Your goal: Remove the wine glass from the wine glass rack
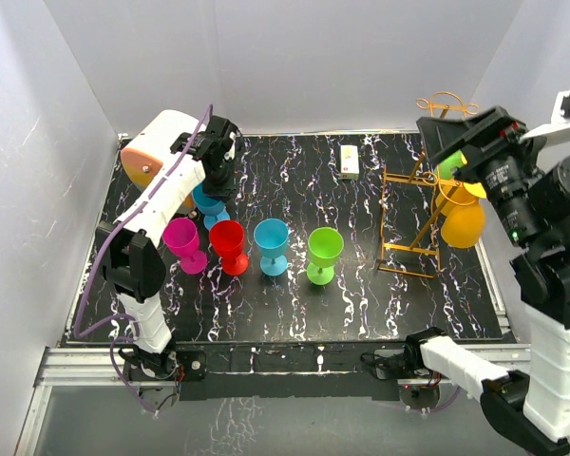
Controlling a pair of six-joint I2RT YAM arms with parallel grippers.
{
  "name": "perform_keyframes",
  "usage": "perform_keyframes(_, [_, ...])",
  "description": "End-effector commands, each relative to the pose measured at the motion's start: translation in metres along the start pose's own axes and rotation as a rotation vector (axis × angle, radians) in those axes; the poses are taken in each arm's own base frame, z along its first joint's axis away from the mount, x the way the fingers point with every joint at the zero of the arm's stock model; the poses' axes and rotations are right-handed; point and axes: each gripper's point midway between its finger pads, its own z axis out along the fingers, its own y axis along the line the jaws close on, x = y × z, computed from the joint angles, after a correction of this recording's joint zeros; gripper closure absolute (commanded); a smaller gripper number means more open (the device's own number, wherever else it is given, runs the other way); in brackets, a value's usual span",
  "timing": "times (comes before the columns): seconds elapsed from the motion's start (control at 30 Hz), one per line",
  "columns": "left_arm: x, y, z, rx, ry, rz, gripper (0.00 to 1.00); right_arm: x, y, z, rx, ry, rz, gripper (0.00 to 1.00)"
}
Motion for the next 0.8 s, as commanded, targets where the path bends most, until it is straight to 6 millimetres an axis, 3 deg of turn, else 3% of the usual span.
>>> perform_keyframes(0.0, [0.005,0.008,0.000,-0.038,-0.003,0.037,1.00,-0.031,0.014,-0.044,-0.098,-0.163,-0.015,0.02])
perform_keyframes(0.1, [0.010,0.008,0.004,-0.024,-0.011,0.042,1.00,-0.030,0.019,-0.053,-0.134,-0.158,-0.032,0.02])
perform_keyframes(0.33, [0.016,0.004,0.011,0.003,-0.006,0.042,0.96,0.009,0.011,-0.033,-0.115,0.038,-0.113,0.02])
perform_keyframes(0.57, [0.011,0.003,0.008,0.005,-0.020,0.046,0.73,0.027,-0.023,-0.028,0.029,0.144,-0.262,0.02])
perform_keyframes(0.77, [-0.003,-0.002,-0.022,0.054,-0.083,0.043,0.58,0.029,-0.060,-0.027,0.197,0.174,-0.377,0.02])
